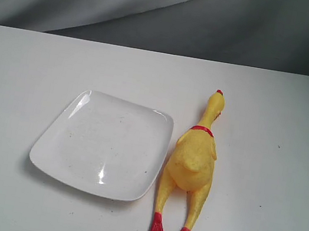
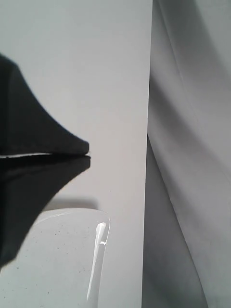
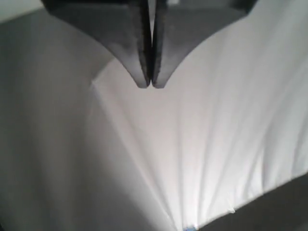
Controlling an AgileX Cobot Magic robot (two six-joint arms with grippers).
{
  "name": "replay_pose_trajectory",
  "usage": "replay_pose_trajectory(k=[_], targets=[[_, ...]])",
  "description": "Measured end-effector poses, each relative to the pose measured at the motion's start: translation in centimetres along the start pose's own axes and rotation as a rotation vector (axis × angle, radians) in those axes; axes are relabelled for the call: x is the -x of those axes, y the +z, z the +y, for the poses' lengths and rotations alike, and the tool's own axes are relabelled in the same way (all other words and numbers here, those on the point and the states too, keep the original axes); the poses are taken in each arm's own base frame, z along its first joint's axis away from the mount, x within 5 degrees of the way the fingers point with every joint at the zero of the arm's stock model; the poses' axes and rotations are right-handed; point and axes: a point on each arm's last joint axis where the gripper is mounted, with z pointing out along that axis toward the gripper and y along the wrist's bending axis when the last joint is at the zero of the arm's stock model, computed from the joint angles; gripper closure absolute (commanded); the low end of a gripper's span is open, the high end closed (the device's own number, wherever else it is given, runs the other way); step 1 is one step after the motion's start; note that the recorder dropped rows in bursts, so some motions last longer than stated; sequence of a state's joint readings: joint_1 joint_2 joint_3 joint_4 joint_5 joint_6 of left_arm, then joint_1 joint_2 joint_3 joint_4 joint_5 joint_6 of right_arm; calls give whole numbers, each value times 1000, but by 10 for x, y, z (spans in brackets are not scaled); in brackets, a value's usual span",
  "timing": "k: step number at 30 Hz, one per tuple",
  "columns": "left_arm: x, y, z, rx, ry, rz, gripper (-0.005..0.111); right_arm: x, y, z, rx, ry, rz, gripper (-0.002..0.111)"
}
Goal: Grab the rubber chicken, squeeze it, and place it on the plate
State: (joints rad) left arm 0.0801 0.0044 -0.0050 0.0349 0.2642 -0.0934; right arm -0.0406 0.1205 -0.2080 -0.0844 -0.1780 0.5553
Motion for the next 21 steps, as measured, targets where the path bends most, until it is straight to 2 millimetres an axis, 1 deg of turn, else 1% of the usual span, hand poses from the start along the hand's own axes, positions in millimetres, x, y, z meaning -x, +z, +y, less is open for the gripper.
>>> replay_pose_trajectory(k=[4, 6, 9, 11, 12, 13, 14, 15, 16, 17, 18, 19, 20, 21], targets=[[0, 0, 0, 0, 0, 0, 107, 6, 29, 1, -121, -7, 209, 108], [0, 0, 0, 0, 0, 0, 107, 4, 46, 2, -152, -41, 318, 108], [0, 0, 0, 0, 0, 0, 107, -5, 74, 4, -166, -107, 504, 108], [0, 0, 0, 0, 0, 0, 107, -15, 90, 8, -147, -158, 623, 108], [0, 0, 0, 0, 0, 0, 107, -28, 103, 13, -115, -210, 731, 108], [0, 0, 0, 0, 0, 0, 107, -34, 108, 15, -95, -232, 773, 108], [0, 0, 0, 0, 0, 0, 107, -48, 118, 20, -55, -295, 855, 108], [0, 0, 0, 0, 0, 0, 107, -56, 123, 22, -38, -323, 900, 108], [0, 0, 0, 0, 0, 0, 107, -74, 130, 24, -16, -360, 989, 108], [0, 0, 0, 0, 0, 0, 107, -81, 132, 25, -12, -368, 1024, 108], [0, 0, 0, 0, 0, 0, 107, -100, 136, 26, 3, -397, 1108, 108], [0, 0, 0, 0, 0, 0, 107, -110, 136, 26, 10, -411, 1148, 108], [0, 0, 0, 0, 0, 0, 107, -129, 137, 25, 20, -437, 1227, 108], [0, 0, 0, 0, 0, 0, 107, -144, 136, 24, 28, -459, 1284, 108]])
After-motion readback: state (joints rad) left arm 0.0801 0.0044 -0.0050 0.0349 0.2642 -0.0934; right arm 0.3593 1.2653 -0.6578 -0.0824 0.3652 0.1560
